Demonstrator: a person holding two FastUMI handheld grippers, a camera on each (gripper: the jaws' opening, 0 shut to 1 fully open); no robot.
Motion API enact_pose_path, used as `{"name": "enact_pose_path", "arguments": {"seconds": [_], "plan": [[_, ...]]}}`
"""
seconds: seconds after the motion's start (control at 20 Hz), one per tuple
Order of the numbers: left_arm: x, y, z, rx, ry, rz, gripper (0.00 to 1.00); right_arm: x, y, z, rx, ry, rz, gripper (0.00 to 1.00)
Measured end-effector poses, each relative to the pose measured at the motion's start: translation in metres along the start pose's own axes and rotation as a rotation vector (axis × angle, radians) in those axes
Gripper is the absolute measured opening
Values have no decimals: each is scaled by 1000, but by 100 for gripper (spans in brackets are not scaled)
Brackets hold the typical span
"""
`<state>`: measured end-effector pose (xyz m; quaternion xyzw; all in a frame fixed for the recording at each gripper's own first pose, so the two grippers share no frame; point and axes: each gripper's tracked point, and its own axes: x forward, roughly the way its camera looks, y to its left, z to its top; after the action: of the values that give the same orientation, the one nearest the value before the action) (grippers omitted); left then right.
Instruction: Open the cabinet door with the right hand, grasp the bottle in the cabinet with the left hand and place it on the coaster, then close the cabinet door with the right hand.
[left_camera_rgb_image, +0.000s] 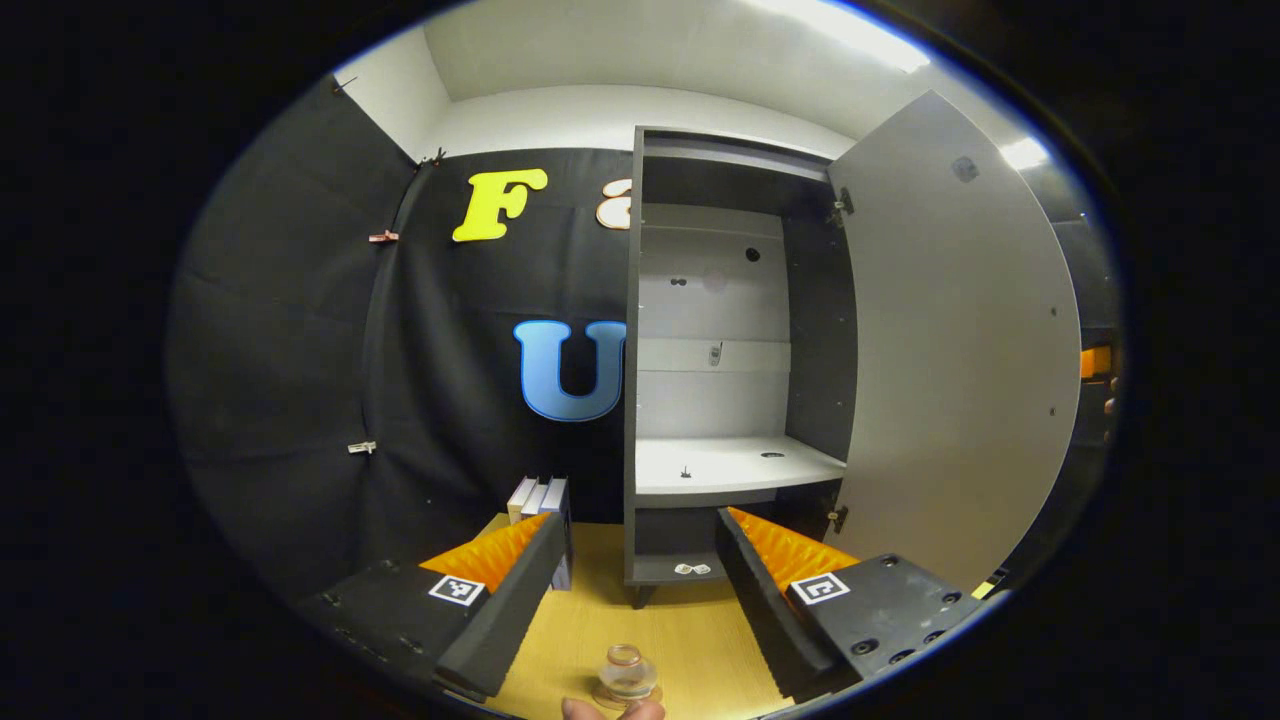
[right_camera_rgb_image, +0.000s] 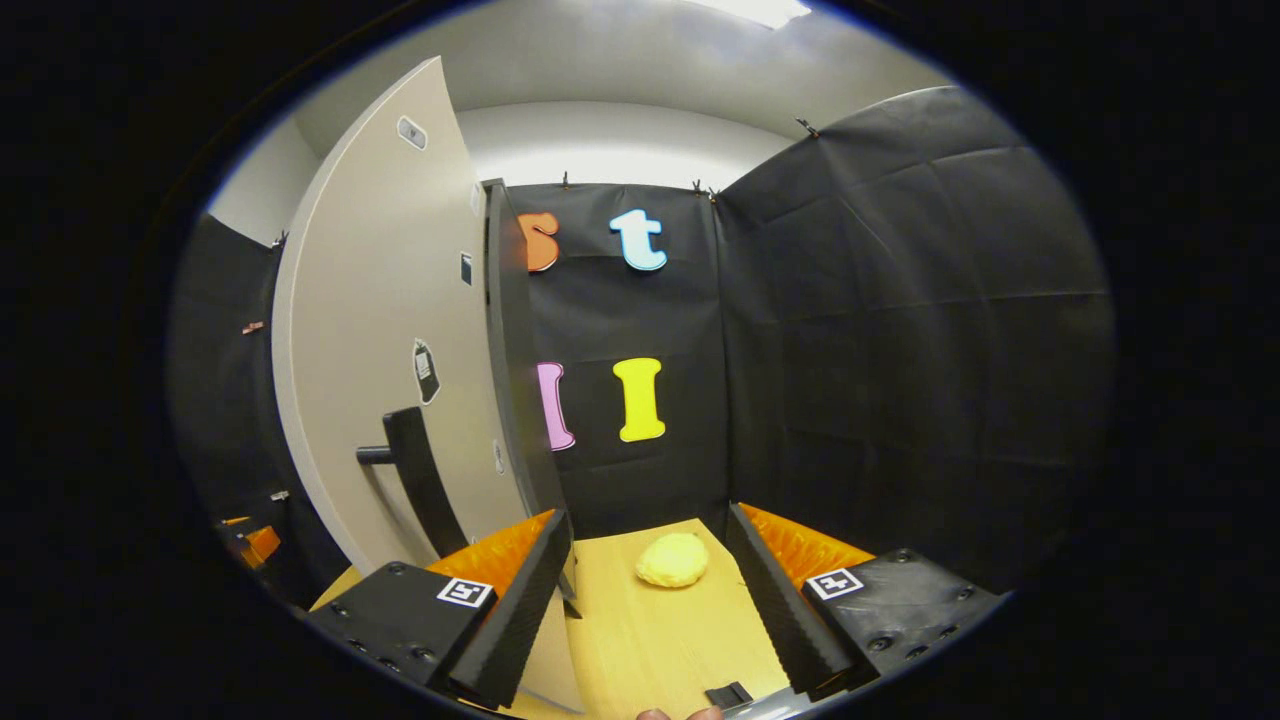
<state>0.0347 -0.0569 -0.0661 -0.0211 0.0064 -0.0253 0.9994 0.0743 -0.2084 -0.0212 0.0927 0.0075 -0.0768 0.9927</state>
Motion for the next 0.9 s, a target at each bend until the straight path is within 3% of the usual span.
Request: {"name": "enact_pose_path", "arguments": {"seconds": [0.2, 0.6, 0.9], "plan": [[-5, -2, -2, 4, 20, -17, 95, -6, 19, 3, -31, -13, 31, 98], [-3, 11, -8, -19, 19, -82, 95, -18, 34, 0, -50, -17, -46, 96], [-4, 25, 3, -22, -5, -86, 94, -27, 89, -8, -49, -11, -9, 98]]}}
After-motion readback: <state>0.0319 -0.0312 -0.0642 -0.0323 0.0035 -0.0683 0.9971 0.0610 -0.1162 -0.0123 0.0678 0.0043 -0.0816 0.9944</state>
